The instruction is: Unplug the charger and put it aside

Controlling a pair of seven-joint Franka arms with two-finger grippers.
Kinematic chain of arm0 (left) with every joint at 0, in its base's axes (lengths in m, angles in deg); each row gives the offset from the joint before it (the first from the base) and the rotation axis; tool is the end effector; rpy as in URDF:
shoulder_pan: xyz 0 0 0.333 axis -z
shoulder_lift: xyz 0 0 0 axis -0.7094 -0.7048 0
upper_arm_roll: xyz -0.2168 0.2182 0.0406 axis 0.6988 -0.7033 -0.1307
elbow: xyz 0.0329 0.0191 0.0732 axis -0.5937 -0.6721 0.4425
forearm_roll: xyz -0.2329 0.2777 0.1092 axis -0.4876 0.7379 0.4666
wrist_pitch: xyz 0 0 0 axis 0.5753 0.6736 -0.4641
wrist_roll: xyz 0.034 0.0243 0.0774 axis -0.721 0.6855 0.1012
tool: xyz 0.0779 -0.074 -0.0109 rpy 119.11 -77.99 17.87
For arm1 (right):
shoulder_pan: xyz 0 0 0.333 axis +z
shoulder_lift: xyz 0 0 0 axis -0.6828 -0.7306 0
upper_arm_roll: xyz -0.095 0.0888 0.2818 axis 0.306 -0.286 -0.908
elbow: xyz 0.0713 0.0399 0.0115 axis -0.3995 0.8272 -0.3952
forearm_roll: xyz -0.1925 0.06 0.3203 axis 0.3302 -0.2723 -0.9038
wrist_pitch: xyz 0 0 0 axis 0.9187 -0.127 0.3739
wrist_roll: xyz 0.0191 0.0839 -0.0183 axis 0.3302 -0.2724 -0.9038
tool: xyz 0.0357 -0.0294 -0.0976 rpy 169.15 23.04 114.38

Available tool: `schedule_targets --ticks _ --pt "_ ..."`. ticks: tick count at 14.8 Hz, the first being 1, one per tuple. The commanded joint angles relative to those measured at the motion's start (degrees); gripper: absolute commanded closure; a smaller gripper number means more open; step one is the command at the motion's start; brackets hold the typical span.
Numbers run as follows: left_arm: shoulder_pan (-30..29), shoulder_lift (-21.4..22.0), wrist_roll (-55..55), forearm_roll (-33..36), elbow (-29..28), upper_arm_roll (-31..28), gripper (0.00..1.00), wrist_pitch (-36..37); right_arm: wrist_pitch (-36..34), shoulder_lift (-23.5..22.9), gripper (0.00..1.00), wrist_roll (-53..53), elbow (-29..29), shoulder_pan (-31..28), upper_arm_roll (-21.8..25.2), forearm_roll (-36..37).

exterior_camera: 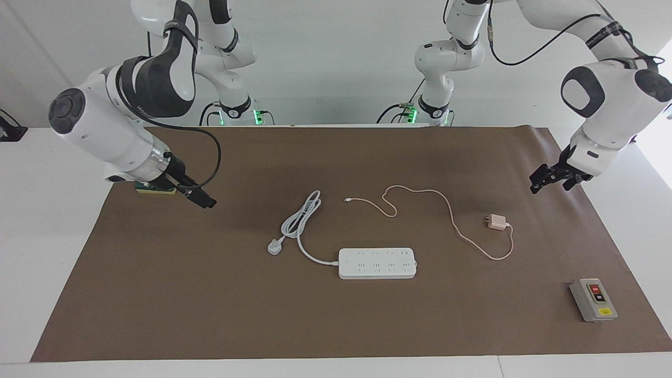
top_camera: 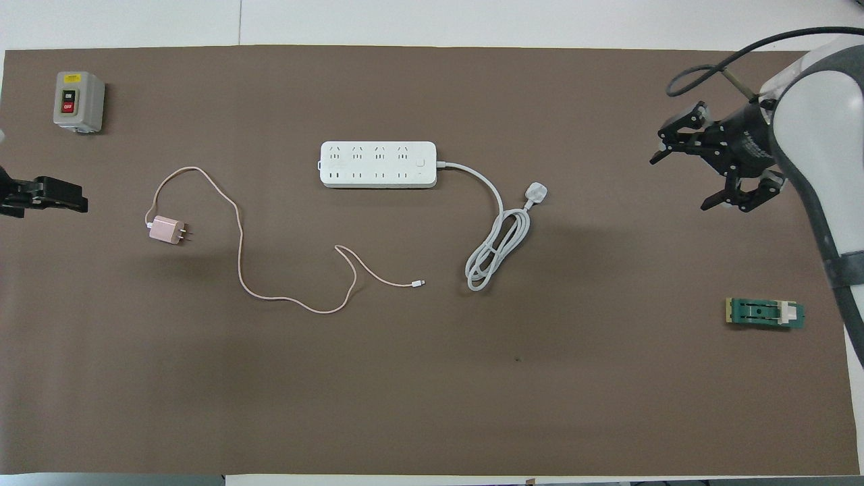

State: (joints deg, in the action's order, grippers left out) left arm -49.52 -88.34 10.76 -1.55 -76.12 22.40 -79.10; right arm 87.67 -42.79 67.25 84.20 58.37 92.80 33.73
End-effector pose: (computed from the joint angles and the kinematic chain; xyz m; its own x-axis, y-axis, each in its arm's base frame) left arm 0.5727 0.0837 0.5088 0.9994 0.0330 -0.0115 0.0329 -0.9994 -0.0074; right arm 0.6139 -0.0082 0.5043 0.7651 -0.5846 -0.2698 -0.6201 -0.7819 -0.0640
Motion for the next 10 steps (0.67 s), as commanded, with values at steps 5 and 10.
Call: schedule_targets --ticks 5,10 --pt "0.81 4.09 6.68 0.54 6.11 1.46 0.0 10.55 0.49 6.51 0.0 -34.61 1.26 -5.45 -1.33 12.95" --pt "4.07 5.5 7.31 0.27 5.05 1.55 0.0 13.19 -1.52 14.15 0.0 -42.11 2.05 -12.13 -9.5 18.76"
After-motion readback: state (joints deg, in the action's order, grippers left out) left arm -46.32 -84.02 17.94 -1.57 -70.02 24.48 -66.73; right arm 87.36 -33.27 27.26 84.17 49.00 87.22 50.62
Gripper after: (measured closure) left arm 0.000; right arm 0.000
